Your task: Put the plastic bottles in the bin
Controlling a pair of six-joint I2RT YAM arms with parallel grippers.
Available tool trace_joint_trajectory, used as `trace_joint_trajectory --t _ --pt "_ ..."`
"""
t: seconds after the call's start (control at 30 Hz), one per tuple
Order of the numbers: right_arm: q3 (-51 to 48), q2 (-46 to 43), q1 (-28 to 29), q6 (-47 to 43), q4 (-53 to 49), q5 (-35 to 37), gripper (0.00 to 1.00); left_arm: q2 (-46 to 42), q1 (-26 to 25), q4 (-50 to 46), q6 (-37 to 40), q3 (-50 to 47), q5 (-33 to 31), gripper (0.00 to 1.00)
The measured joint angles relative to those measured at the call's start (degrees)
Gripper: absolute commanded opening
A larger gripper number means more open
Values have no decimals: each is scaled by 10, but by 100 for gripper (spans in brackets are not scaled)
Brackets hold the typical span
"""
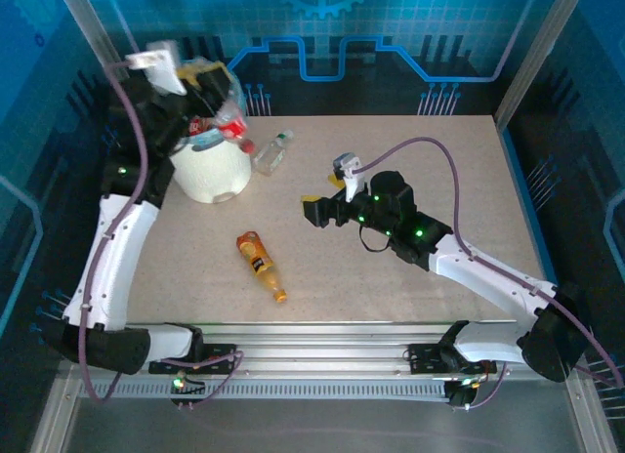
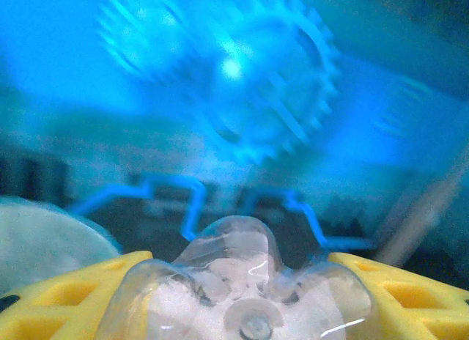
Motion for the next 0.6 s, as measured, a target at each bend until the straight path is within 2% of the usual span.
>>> trace_joint_trajectory --t 0.13,0.27,0.4,0.6 --pt "4 0 0 -4 -14 2 91 14 68 11 -16 51 -47 43" --pt "22 0 0 -9 -31 3 92 47 110 24 -34 83 -66 42" --pt "32 0 0 -10 -37 3 91 113 137 14 -43 139 -72 42" --pt "34 0 0 -10 -52 3 91 236 157 -69 -43 259 -61 45"
